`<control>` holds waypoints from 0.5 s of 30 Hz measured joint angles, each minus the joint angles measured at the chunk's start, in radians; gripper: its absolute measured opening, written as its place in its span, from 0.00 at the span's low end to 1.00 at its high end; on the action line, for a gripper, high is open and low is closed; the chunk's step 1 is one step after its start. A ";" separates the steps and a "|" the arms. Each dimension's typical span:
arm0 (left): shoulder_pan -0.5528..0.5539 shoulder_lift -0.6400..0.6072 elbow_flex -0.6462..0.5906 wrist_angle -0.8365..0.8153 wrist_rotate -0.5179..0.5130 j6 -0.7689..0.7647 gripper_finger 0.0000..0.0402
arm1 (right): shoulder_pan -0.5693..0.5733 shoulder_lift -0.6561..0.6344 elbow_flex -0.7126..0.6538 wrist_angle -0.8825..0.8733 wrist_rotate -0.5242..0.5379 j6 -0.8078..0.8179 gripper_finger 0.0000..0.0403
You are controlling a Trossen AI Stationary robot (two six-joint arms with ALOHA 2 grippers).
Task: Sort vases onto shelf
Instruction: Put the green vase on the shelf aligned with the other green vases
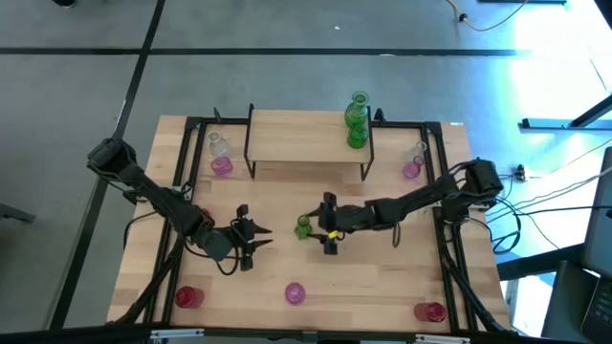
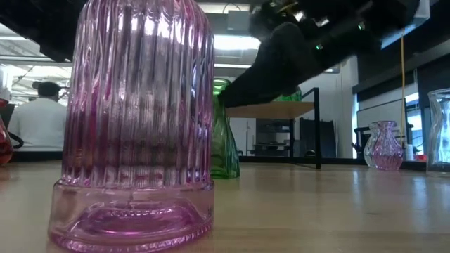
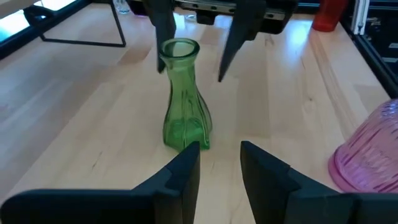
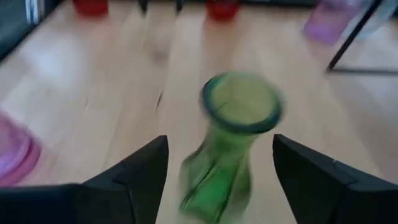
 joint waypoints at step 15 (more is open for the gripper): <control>-0.001 0.000 0.000 0.004 -0.012 0.000 0.27 | 0.000 0.106 -0.080 0.364 0.055 -0.003 0.64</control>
